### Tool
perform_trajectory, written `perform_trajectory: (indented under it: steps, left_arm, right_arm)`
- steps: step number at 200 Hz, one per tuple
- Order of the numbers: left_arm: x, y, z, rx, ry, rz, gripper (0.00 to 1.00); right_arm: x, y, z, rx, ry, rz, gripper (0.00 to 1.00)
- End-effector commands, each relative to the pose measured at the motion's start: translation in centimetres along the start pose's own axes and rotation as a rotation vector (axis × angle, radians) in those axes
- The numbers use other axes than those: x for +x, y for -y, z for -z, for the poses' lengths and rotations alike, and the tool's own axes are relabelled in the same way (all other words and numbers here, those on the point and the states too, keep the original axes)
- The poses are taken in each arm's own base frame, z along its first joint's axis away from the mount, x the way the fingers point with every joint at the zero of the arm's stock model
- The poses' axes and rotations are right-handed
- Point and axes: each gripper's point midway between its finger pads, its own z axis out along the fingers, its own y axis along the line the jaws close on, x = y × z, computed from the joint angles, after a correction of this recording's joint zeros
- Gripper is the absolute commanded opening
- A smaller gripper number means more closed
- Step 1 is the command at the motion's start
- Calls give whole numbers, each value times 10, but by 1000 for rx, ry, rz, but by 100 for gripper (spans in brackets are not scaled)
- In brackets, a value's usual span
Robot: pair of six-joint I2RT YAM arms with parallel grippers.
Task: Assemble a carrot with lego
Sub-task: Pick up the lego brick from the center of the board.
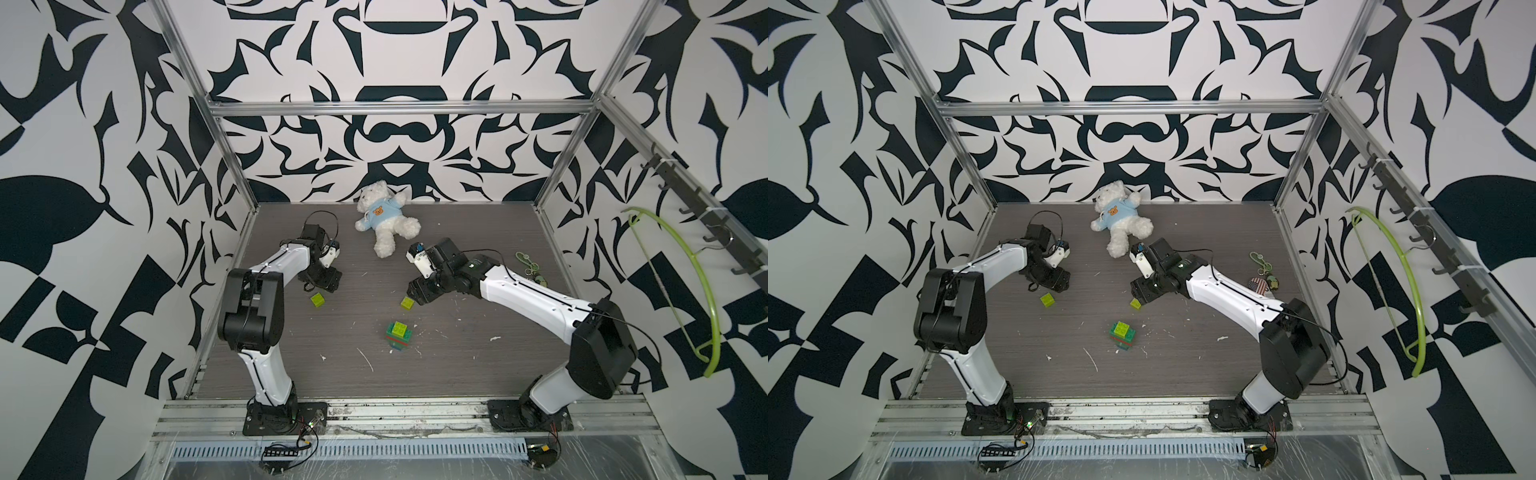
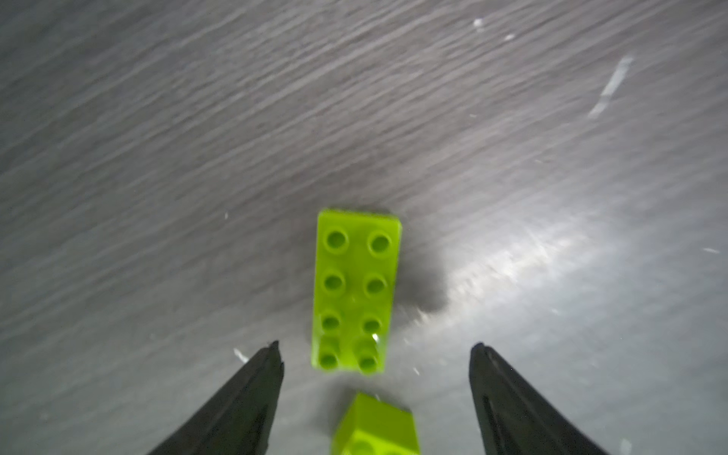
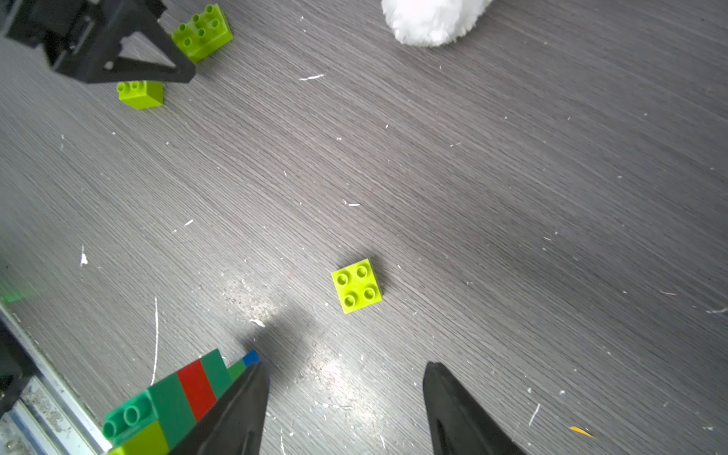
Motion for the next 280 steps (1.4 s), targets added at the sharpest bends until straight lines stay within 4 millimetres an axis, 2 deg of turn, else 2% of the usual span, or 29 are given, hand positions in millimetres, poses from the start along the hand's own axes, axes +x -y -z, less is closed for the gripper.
perform_trajectory:
  steps: [1, 42, 69, 98, 111, 138, 173, 201, 251, 262, 280]
  left_arm:
    - [-1, -8, -12, -14, -45, -52, 78]
    - [-5, -10, -24, 22, -87, -77, 64]
    - [-5, -9, -31, 47, -124, -82, 48]
    - [-2, -3, -25, 78, -130, -78, 35]
    - [-4, -4, -19, 66, -112, -80, 36]
    - [-3, -8, -12, 35, -113, -74, 61]
    - [9, -6, -7, 33, -140, -53, 64]
    - [19, -7, -7, 21, -154, -66, 59]
    - [20, -6, -21, 34, -166, -74, 35]
    - [16, -8, -18, 23, -145, -74, 31]
    - [0, -9, 0, 10, -74, -84, 22]
  right_arm:
    - [-6, 0, 17, 9, 43, 25, 67]
    - [4, 3, 25, 23, 19, 32, 67]
    - [10, 3, 27, 23, 2, 27, 66]
    - [13, 6, 31, 41, -9, 27, 66]
    - [15, 7, 31, 46, -16, 30, 66]
    - [15, 6, 32, 41, -25, 30, 66]
    - [16, 5, 31, 31, -25, 23, 65]
    - [21, 5, 26, 27, -43, 19, 65]
    - [25, 5, 28, 26, -40, 21, 64]
    - [28, 5, 30, 26, -44, 26, 64]
    - [36, 5, 35, 6, -50, 24, 64]
